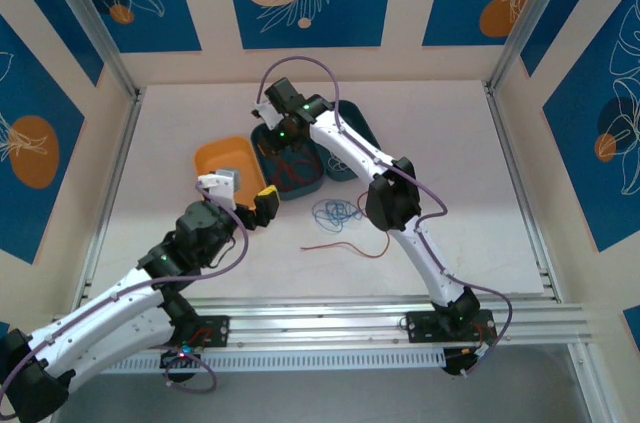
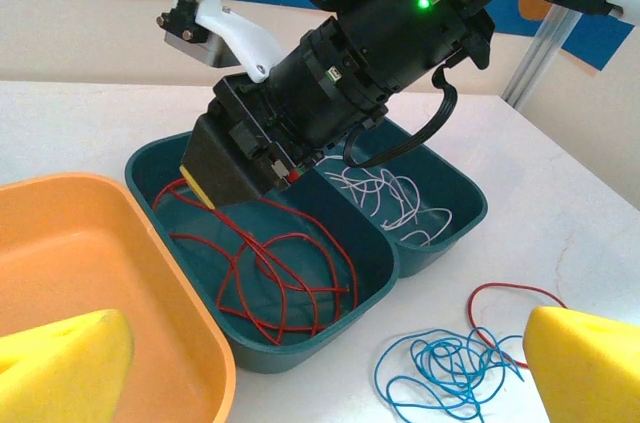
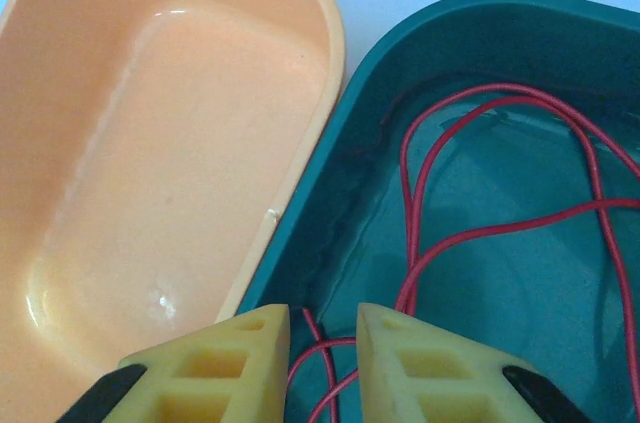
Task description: Untangle the cables
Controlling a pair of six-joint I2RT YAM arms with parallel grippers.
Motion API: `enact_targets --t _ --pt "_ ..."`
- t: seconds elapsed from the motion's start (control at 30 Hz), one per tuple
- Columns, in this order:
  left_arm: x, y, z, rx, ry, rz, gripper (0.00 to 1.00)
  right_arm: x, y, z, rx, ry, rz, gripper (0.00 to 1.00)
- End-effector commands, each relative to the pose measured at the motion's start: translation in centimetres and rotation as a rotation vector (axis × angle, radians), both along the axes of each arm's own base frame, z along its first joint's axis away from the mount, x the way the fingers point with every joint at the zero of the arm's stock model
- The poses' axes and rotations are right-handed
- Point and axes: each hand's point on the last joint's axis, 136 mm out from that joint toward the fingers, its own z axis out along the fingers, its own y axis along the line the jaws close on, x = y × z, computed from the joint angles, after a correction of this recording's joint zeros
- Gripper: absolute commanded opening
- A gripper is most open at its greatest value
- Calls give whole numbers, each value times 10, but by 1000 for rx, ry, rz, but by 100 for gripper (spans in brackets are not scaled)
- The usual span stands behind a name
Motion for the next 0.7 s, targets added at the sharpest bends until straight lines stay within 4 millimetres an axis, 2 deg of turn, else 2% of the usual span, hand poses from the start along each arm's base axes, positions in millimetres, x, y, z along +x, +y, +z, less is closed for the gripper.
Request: enact_targets --t 0.0,0.17,0.43,0.6,0.67 --pt "1 -2 13 -31 -29 -6 100 4 -2 20 54 11 -28 26" --pt "1 -2 13 -33 -31 -7 100 11 -20 33 86 44 -116 30" --pt "0 1 12 -28 -27 1 100 15 -66 55 171 78 -261 33" --pt "1 2 10 -20 -20 10 100 3 -111 65 155 47 -387 37" --pt "1 2 9 -18 -17 13 100 -5 -136 63 130 44 -462 39"
